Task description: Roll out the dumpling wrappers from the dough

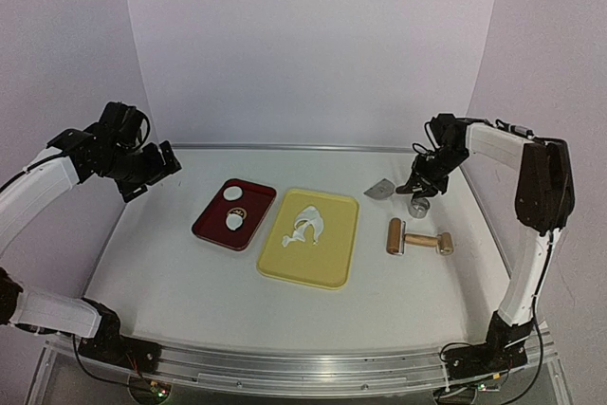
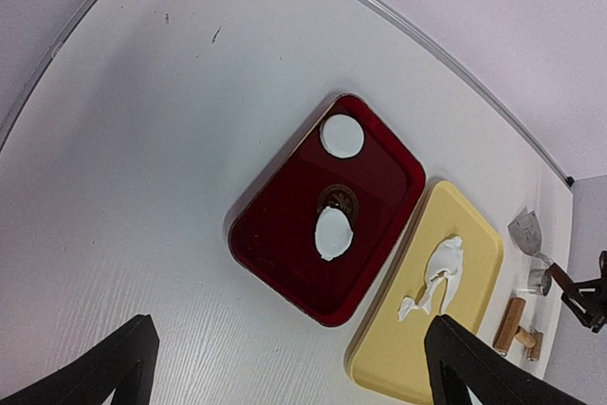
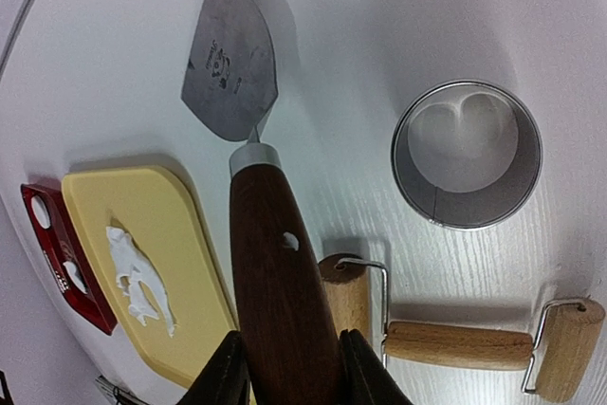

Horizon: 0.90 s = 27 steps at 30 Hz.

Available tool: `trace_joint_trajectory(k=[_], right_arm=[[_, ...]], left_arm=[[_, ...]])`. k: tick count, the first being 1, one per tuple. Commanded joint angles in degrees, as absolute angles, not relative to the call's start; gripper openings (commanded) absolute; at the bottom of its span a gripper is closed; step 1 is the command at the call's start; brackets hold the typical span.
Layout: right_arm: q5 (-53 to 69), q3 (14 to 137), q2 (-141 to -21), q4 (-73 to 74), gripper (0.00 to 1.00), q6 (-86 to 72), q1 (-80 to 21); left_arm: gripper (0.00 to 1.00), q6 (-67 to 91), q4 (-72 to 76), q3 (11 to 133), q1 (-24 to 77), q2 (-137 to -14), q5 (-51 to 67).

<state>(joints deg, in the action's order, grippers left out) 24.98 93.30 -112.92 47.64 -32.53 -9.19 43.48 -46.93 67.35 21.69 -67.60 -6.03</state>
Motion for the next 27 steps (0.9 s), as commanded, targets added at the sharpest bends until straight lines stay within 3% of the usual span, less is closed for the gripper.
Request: trace_joint_trajectory(k=[1, 11, 16, 20, 27], right_arm=[[22.76, 92.12, -115.99, 48.34, 0.34, -31.46, -9.45], [22.7, 92.14, -116.44, 47.64, 0.48, -29.67, -9.49], [19.17, 91.42, -114.69, 47.57, 0.79, -27.5, -9.48], [15.27, 90.68, -112.19, 47.49, 0.97, -24.8, -9.48], [7.73, 87.83, -104.87, 43.73, 0.98, -19.89, -9.49]], left_arm=[[0.99, 44.08, -45.08, 67.45, 21.54, -68.12, -5.63], [0.99, 44.75, -44.47, 67.25, 21.56, -68.35, -5.81], [0.99, 45.99, -44.96, 66.68, 21.58, -68.76, -7.96], [1.0, 47.38, -44.59, 65.05, 21.59, -67.86, -10.88], [1.0, 45.37, -38.69, 61.31, 21.55, -65.18, -13.63]])
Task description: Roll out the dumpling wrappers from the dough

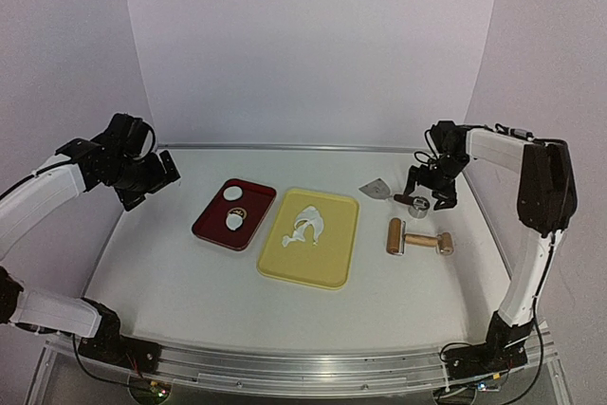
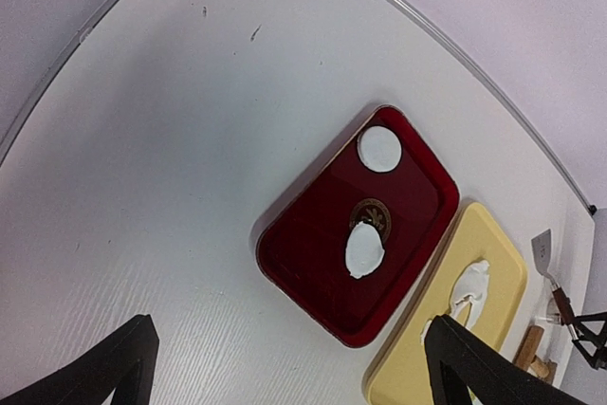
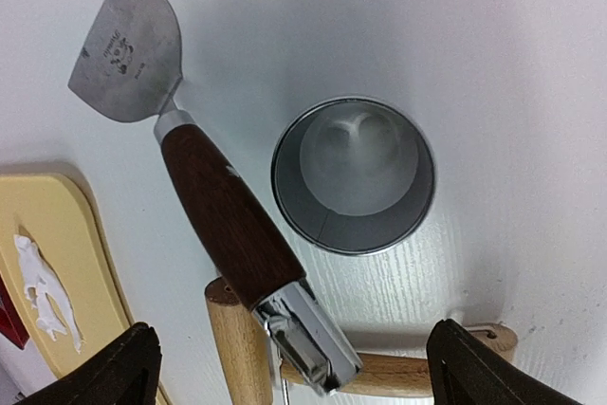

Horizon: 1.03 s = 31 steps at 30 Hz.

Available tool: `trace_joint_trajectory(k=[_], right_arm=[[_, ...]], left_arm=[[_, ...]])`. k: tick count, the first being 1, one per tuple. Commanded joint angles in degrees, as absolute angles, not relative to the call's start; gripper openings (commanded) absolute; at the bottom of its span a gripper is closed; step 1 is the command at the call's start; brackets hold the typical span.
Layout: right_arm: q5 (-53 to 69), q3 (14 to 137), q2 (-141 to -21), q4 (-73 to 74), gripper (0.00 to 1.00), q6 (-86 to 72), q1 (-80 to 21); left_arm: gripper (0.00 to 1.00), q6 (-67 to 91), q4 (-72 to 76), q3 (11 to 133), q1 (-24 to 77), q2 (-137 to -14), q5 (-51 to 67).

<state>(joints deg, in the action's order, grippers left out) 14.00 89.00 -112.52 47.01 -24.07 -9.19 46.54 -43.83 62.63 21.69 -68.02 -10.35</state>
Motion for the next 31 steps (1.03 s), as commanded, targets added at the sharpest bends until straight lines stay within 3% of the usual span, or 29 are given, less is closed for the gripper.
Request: trace_joint_trajectory(k=[1, 8, 13, 22, 31], right_arm=[[6.54, 87.1, -103.46, 42.81, 0.98, -19.43, -9.49], [-2.62, 66.14, -76.28, 17.53, 0.98, -17.1, -9.47], [-7.73, 53.23, -61.86, 7.22, 0.98, -11.45, -9.47], [-13.17, 37.4, -47.37, 2.86, 0.98, -10.01, -9.49], [-12.53, 36.63, -45.87, 2.6, 0.98, -9.38, -9.49]], left_arm=[[0.99, 44.22, -36.85, 61.08, 21.57, -64.52, -13.78], [0.99, 36.66, -30.11, 62.31, 21.62, -60.47, -17.87], [1.0, 33.35, -25.12, 61.01, 21.62, -55.54, -20.64], [1.0, 36.53, -25.25, 54.46, 21.62, -52.85, -20.88], [0.99, 34.92, -25.96, 55.16, 21.62, -53.52, -19.89]])
